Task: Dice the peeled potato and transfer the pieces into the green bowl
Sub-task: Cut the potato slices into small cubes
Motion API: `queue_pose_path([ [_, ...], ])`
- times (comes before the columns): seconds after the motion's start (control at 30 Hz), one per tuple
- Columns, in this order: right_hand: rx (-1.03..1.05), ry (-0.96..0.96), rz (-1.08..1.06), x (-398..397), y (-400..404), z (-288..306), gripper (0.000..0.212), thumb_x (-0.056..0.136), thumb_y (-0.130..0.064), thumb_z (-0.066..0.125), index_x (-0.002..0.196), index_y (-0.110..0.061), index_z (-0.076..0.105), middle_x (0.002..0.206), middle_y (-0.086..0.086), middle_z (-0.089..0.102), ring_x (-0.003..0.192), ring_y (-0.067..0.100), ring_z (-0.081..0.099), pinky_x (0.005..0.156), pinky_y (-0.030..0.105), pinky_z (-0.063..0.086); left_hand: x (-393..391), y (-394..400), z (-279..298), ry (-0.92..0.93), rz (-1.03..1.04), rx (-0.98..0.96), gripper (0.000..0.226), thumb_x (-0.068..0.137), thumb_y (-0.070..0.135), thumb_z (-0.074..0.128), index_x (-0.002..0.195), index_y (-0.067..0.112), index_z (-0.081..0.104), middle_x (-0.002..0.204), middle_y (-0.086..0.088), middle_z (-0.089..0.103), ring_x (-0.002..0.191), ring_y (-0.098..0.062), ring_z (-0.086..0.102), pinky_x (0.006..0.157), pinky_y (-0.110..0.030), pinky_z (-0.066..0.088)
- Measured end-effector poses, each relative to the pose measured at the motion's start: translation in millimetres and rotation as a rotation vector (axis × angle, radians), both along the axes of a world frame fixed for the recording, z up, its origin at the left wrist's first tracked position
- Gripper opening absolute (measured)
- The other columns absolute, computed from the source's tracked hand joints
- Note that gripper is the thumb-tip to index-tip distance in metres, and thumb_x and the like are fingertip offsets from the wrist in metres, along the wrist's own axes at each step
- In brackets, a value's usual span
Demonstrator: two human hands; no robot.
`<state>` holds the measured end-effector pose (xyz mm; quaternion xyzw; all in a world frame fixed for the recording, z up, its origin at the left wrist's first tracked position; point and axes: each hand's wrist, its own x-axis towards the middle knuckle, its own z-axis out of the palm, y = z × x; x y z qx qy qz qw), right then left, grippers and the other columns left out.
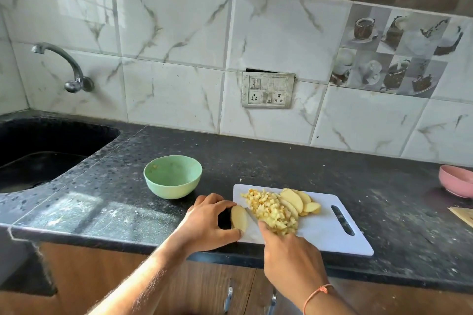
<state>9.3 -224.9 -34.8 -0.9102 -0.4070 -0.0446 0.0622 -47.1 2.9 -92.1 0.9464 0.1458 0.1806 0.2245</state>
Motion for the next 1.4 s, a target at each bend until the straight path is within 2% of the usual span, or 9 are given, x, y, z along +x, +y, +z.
queue_pose_path([
  [0.17, -0.048, -0.024, -0.061, 3.3, 3.2, 2.5, 0.06, 0.106, -0.023, 0.035, 0.161, -0.038, 0.02, 0.109, 0.002, 0.071, 0.095, 0.021, 0.067, 0.068, 0.033, 0.043, -2.4, -6.3, 0.3, -0.042, 0.029, 0.026, 0.076, 0.07, 0.08, 0.064, 0.137, 0.046, 0.057, 0.124, 0.026, 0.051, 0.122, -0.008, 0.042, 0.104, -0.03, 0.043],
  [0.27, -0.03, -0.028, -0.063, 3.4, 4.5, 1.7, 0.058, 0.106, -0.025, 0.035, 0.161, -0.039, 0.02, 0.109, 0.001, 0.072, 0.095, 0.02, 0.067, 0.069, 0.033, 0.045, -2.8, -6.1, 1.4, -0.024, 0.028, 0.033, 0.084, 0.066, 0.087, 0.062, 0.138, 0.044, 0.055, 0.127, 0.025, 0.051, 0.124, -0.009, 0.042, 0.106, -0.033, 0.043],
  [0.4, 0.07, -0.009, -0.05, 6.3, 3.9, 1.1, 0.053, 0.107, -0.032, 0.033, 0.159, -0.042, 0.029, 0.11, -0.004, 0.072, 0.093, 0.017, 0.066, 0.066, 0.029, 0.041, 0.1, -3.8, 1.6, 0.045, -0.01, 0.043, 0.09, 0.07, 0.084, 0.06, 0.149, 0.045, 0.047, 0.132, 0.024, 0.046, 0.131, -0.012, 0.038, 0.109, -0.039, 0.04],
  [0.57, 0.197, -0.014, -0.017, 7.9, 5.1, 6.5, 0.05, 0.106, -0.034, 0.036, 0.155, -0.044, 0.04, 0.11, -0.008, 0.072, 0.095, 0.016, 0.065, 0.065, 0.028, 0.039, 3.1, -2.9, 2.2, 0.055, 0.017, 0.016, 0.082, 0.07, 0.081, 0.061, 0.144, 0.047, 0.051, 0.125, 0.024, 0.047, 0.127, -0.01, 0.039, 0.107, -0.036, 0.04],
  [0.8, 0.167, -0.007, 0.01, 6.9, 13.9, 11.0, 0.047, 0.106, -0.035, 0.038, 0.152, -0.041, 0.046, 0.119, -0.009, 0.072, 0.102, 0.016, 0.065, 0.075, 0.03, 0.05, 5.6, 0.3, 1.5, 0.012, 0.027, -0.059, 0.083, 0.063, 0.088, 0.068, 0.134, 0.048, 0.06, 0.114, 0.028, 0.052, 0.116, -0.006, 0.044, 0.103, -0.03, 0.043],
  [1.1, -0.04, -0.049, 0.024, 2.9, 23.9, 7.3, 0.059, 0.102, -0.02, 0.043, 0.159, -0.033, 0.034, 0.109, 0.004, 0.071, 0.099, 0.026, 0.066, 0.071, 0.035, 0.049, 7.2, 5.1, 4.2, 0.014, 0.003, -0.107, 0.086, 0.058, 0.086, 0.073, 0.135, 0.047, 0.064, 0.109, 0.028, 0.056, 0.116, -0.006, 0.046, 0.1, -0.027, 0.044],
  [1.2, -0.059, -0.036, 0.061, -3.1, 10.4, 5.0, 0.062, 0.102, -0.018, 0.042, 0.161, -0.032, 0.028, 0.097, 0.003, 0.068, 0.089, 0.025, 0.064, 0.07, 0.036, 0.05, 7.0, 4.6, 3.8, 0.001, 0.012, -0.097, 0.084, 0.059, 0.085, 0.074, 0.134, 0.047, 0.064, 0.108, 0.028, 0.056, 0.116, -0.005, 0.046, 0.099, -0.027, 0.045],
  [1.27, -0.076, -0.029, 0.076, -9.8, -1.0, 5.6, 0.063, 0.103, -0.019, 0.04, 0.162, -0.031, 0.023, 0.082, 0.001, 0.057, 0.076, 0.024, 0.056, 0.067, 0.037, 0.049, 6.3, 5.1, 3.5, 0.001, 0.016, -0.093, 0.084, 0.06, 0.085, 0.074, 0.134, 0.047, 0.063, 0.109, 0.028, 0.056, 0.116, -0.005, 0.046, 0.099, -0.027, 0.044],
  [1.4, -0.092, -0.013, 0.078, -20.9, -24.0, 8.0, 0.063, 0.105, -0.021, 0.036, 0.164, -0.031, 0.016, 0.079, 0.0, 0.05, 0.072, 0.023, 0.049, 0.064, 0.036, 0.044, 7.0, 4.2, 3.5, 0.007, 0.014, -0.104, 0.088, 0.057, 0.088, 0.073, 0.135, 0.046, 0.064, 0.109, 0.028, 0.057, 0.115, -0.004, 0.046, 0.1, -0.027, 0.045],
])
